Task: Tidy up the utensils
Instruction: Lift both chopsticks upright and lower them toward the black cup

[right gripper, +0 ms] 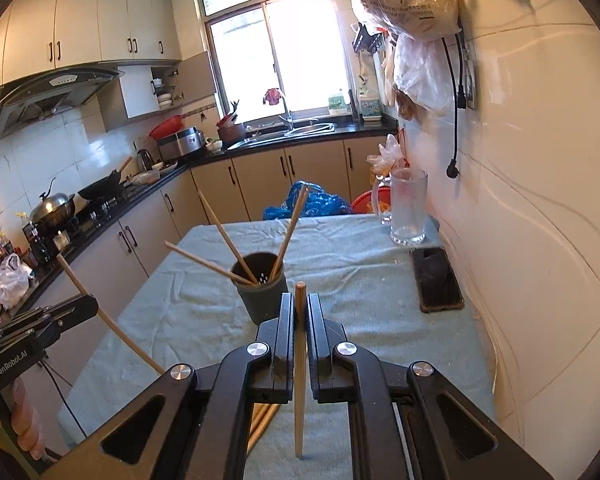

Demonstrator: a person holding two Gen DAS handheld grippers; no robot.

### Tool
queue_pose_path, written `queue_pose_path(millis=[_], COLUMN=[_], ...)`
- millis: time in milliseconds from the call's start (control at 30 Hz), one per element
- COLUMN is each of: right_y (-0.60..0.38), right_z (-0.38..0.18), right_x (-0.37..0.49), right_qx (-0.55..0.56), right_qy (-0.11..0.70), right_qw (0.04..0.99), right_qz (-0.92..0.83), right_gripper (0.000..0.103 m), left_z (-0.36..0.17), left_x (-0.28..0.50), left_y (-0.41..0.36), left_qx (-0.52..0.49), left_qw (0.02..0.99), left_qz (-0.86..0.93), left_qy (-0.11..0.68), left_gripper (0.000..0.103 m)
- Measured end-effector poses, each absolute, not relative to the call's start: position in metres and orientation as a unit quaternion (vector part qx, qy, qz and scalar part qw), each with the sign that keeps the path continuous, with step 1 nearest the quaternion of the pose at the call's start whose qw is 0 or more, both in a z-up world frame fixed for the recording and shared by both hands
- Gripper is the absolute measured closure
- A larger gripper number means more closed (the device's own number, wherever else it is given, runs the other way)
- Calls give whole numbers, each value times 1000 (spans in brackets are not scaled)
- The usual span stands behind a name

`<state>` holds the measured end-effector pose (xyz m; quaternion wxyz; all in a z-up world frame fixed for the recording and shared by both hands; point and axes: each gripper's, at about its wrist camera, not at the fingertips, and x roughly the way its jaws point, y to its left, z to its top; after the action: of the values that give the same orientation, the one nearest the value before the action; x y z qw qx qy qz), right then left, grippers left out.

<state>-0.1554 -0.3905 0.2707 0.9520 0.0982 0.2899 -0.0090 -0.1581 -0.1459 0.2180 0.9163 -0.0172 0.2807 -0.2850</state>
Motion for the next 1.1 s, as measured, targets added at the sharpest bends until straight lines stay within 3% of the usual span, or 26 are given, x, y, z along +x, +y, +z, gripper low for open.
queue_pose_path(millis=[333, 667, 1100], right_y=[-393, -394, -398], right_z=[316, 348, 309], right_x=[-110, -52, 12], right_qx=[110, 152, 164], right_qy=[242, 184, 199], right_qw=[964, 971, 966], right_qz=[-1, -3, -24], right_gripper=[97, 97, 97], left_z=[269, 286, 248], left_x=[-101, -38, 23], left_y=[-165, -197, -221], left_qx=[-59, -61, -35], left_qw=[928, 944, 941], left_qz=[-271, -230, -208], left_qy=[249, 228, 266], left_gripper=[97, 97, 97])
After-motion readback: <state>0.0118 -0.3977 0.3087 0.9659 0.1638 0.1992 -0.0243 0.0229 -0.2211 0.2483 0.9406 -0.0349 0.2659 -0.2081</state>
